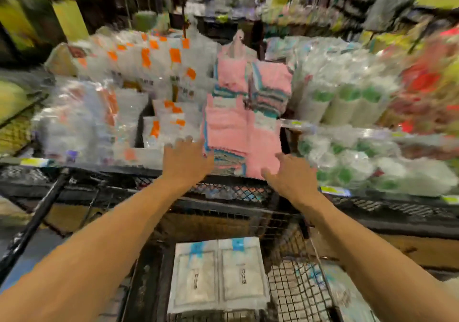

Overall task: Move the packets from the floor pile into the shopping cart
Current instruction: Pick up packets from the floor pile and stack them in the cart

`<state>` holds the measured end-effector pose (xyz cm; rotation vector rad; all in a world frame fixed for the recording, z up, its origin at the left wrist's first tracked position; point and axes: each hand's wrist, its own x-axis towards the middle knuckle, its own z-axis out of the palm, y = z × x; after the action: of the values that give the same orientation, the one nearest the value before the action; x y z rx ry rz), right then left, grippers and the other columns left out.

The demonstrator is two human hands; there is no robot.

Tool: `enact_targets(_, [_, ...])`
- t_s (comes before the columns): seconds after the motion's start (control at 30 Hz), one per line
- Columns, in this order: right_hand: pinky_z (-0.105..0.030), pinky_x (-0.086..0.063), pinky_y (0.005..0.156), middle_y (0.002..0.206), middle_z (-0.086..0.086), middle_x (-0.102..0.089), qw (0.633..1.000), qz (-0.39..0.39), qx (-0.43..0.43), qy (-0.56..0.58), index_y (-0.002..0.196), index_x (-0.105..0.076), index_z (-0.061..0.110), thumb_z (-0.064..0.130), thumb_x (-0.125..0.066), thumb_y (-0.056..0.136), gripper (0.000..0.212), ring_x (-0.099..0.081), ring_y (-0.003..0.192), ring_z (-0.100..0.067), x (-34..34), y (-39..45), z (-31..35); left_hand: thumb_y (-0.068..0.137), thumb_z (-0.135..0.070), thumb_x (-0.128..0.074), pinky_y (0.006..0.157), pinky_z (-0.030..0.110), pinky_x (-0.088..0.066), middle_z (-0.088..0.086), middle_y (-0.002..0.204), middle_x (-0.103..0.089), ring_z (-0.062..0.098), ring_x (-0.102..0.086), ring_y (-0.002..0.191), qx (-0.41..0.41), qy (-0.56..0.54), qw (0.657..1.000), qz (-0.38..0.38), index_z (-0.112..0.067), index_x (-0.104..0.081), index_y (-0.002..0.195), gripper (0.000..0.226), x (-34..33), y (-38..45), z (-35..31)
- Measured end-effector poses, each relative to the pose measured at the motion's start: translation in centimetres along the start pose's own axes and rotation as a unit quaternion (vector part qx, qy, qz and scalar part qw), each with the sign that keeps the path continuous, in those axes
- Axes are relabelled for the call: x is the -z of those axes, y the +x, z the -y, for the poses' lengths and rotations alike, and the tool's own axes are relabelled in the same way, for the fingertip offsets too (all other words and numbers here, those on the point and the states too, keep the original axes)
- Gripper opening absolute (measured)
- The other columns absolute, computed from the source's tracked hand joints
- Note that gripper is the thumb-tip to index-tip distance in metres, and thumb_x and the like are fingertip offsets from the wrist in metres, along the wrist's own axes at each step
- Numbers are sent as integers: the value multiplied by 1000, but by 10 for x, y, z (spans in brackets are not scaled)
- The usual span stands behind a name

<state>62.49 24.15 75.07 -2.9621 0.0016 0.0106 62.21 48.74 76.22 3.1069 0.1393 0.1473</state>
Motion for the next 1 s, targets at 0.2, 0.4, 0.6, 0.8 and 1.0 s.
enact_targets(0.2, [-52,-46,101,126,-8,-68,997,-79,-7,20,132,-58,25,67,-53,93,58,-60,121,-35,134,-23,0,100,-60,-38,107,47,-41,9,148,-51,33,-50,133,-30,-47,998,-31,-26,-48,148,59,134,5,-29])
enact_targets(0.4, [-46,-51,95,123,-6,-70,987,-153,-41,-8,144,-53,23,71,-49,93,70,-64,116,-33,227,-71,-31,100,-62,-36,108,49,-37,10,150,-48,34,-46,135,-86,-44,993,-68,-26,-45,149,61,222,-8,-78])
enact_targets(0.6, [-48,-52,95,130,-8,-68,969,-199,-146,-24,143,-51,24,70,-52,91,69,-63,117,-34,264,-147,-74,100,-59,-39,107,48,-40,12,147,-52,35,-50,132,-199,-78,972,-96,-24,-53,143,58,253,-38,-132])
enact_targets(0.8, [-50,-53,98,130,-4,-67,932,-203,-300,-9,147,-50,25,75,-49,92,75,-63,120,-32,266,-268,-106,99,-65,-34,107,50,-41,11,151,-49,37,-49,133,-337,-99,935,-56,-26,-47,148,63,237,-104,-195])
enact_targets(1.0, [-60,-44,106,125,-3,-66,881,-180,-436,-25,145,-49,24,70,-52,93,69,-59,121,-34,247,-406,-138,98,-65,-39,102,52,-46,12,134,-62,37,-58,121,-470,-145,871,1,-24,-54,141,61,216,-196,-259])
